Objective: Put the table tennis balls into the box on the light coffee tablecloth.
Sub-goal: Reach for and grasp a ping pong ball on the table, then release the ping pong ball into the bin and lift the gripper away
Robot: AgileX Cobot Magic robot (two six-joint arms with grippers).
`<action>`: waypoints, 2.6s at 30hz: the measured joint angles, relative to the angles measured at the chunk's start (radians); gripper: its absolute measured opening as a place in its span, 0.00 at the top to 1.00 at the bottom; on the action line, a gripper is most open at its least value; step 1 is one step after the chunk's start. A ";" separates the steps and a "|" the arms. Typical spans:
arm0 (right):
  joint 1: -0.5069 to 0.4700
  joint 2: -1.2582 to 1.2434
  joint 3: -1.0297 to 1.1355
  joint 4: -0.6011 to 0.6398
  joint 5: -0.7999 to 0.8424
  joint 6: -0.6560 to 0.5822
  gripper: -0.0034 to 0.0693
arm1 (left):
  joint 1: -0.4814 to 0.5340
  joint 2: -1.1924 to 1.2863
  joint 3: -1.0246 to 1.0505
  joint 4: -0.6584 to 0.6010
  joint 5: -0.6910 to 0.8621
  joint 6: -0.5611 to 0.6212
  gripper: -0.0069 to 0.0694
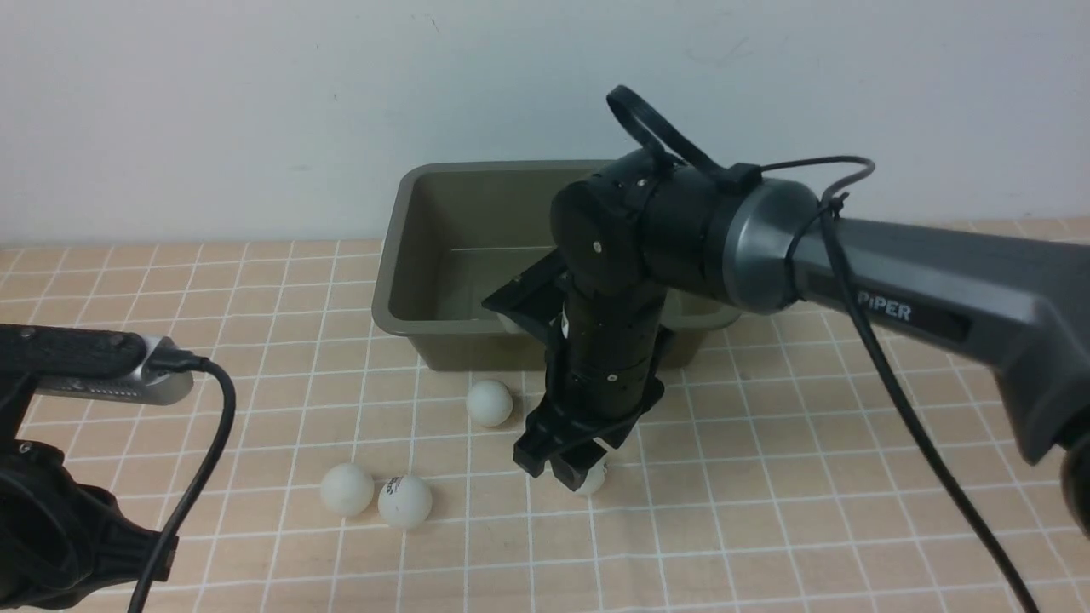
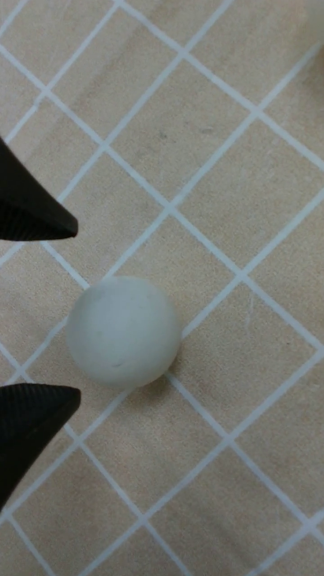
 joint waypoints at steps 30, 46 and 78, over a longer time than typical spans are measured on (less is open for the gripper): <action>0.000 0.068 0.000 -0.011 -0.096 -0.034 0.45 | 0.000 0.000 0.000 0.000 -0.001 0.000 1.00; 0.000 0.068 -0.324 0.067 0.008 -0.057 0.45 | 0.000 0.000 0.000 0.000 -0.001 0.000 1.00; -0.279 0.226 -0.528 0.124 -0.039 -0.161 0.44 | 0.000 0.000 0.000 -0.008 -0.001 0.000 1.00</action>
